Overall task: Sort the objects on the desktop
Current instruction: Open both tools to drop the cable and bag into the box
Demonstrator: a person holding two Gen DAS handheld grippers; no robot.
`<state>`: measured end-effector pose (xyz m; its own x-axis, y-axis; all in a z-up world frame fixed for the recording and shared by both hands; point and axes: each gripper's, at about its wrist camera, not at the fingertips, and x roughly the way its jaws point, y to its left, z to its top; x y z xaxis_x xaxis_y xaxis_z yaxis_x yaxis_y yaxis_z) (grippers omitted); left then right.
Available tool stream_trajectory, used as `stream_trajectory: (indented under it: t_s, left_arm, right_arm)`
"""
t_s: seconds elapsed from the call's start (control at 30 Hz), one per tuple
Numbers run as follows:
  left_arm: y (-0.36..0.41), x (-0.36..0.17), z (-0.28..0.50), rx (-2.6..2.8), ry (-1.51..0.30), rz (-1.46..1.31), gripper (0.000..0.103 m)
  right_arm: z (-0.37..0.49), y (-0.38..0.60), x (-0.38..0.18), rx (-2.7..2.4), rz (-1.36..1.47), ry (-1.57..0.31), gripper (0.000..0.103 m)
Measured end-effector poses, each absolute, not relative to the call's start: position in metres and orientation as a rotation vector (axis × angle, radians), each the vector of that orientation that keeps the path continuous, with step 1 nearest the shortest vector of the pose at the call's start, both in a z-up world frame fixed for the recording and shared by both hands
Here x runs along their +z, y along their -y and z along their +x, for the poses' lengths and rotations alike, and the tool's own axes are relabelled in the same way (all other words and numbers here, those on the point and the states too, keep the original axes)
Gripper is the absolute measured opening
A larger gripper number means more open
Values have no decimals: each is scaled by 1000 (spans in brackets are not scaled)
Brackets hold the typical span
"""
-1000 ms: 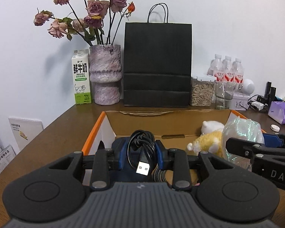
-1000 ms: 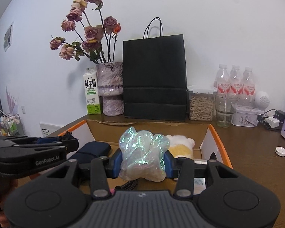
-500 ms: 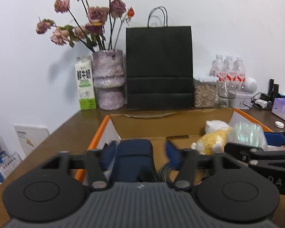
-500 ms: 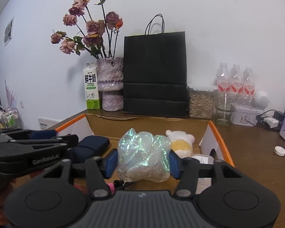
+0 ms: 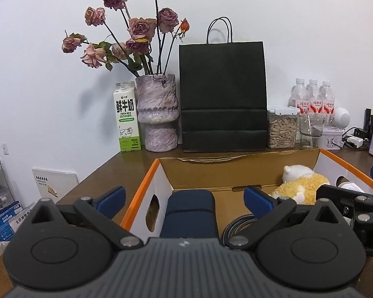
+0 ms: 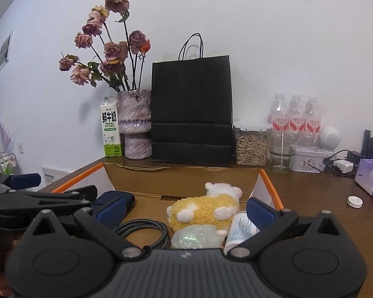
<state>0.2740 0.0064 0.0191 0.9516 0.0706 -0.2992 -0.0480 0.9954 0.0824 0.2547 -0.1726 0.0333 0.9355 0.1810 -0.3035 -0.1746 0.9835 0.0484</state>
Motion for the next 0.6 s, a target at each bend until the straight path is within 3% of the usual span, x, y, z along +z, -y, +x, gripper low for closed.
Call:
stream_trajectory:
  t_s: [0.6]
  left_arm:
    - [-4, 35, 267, 37, -270, 67, 103]
  right_arm:
    - [241, 169, 48, 164, 10, -277, 103]
